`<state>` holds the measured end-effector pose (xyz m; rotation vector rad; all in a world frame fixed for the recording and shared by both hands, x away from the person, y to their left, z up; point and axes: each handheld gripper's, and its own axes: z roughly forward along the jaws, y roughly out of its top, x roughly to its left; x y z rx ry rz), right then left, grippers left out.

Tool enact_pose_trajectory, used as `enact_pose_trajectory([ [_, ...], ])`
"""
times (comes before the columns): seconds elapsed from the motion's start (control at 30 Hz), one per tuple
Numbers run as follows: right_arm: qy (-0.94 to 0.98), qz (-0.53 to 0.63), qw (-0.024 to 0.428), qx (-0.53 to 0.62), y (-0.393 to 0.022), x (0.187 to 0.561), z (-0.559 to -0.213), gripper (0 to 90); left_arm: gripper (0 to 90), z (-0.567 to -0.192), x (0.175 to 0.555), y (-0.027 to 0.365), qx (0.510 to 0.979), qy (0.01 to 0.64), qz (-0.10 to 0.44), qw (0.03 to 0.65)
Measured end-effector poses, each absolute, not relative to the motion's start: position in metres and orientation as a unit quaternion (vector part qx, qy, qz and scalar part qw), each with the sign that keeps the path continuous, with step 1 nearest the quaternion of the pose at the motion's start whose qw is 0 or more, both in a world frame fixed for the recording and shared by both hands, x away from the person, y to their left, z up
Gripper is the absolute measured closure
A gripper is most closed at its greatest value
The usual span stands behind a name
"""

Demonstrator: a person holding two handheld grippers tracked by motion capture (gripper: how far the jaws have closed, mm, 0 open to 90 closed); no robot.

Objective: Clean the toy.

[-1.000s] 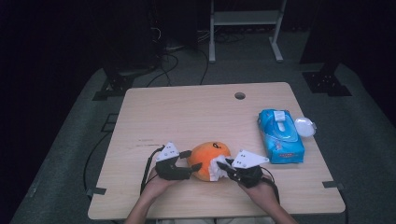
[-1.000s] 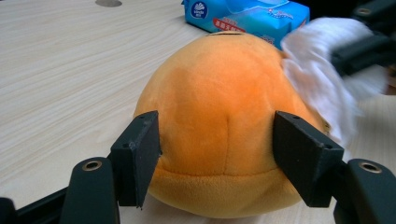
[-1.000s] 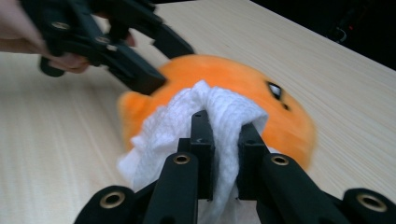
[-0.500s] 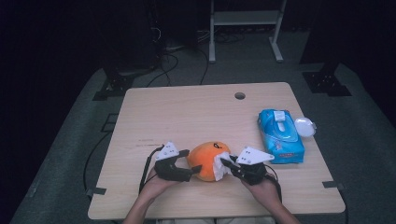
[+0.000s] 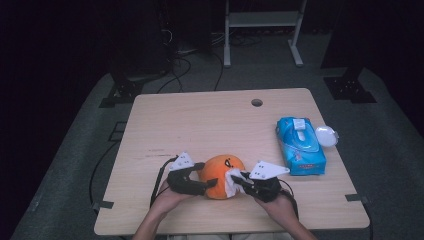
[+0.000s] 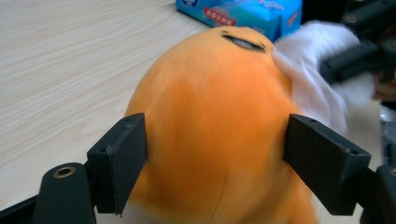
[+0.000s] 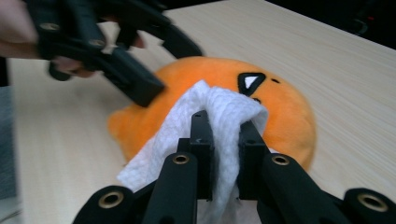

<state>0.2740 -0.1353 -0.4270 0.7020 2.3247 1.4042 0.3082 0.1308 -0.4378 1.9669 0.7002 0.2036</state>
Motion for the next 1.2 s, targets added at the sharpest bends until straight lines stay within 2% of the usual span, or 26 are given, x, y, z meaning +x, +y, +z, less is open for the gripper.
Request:
enact_pose_trajectory([
  [0.13,0.813,0.495,0.171,0.253,-0.142,0.279,-0.424,80.0,25.7,-0.441,0.307,0.128,0.818,0.275,0.103,0.495],
  [0.4,0.789,0.486,0.177,0.331,-0.176,0.307,-0.435,80.1,26.8,-0.445,0.305,0.125,0.825,0.256,0.118,0.49],
  [0.63,0.788,0.508,0.172,0.301,-0.163,0.296,-0.423,80.0,27.1,-0.445,0.302,0.122,0.832,0.24,0.127,0.483],
  [0.9,0.787,0.494,0.161,0.331,-0.175,0.306,-0.434,80.0,27.8,-0.443,0.299,0.118,0.836,0.223,0.135,0.482],
  [1.03,0.79,0.51,0.174,0.291,-0.161,0.294,-0.419,80.0,27.9,-0.444,0.299,0.116,0.837,0.215,0.137,0.485],
  [1.2,0.802,0.493,0.178,0.286,-0.156,0.294,-0.425,80.1,25.3,-0.439,0.298,0.115,0.834,0.218,0.136,0.488],
])
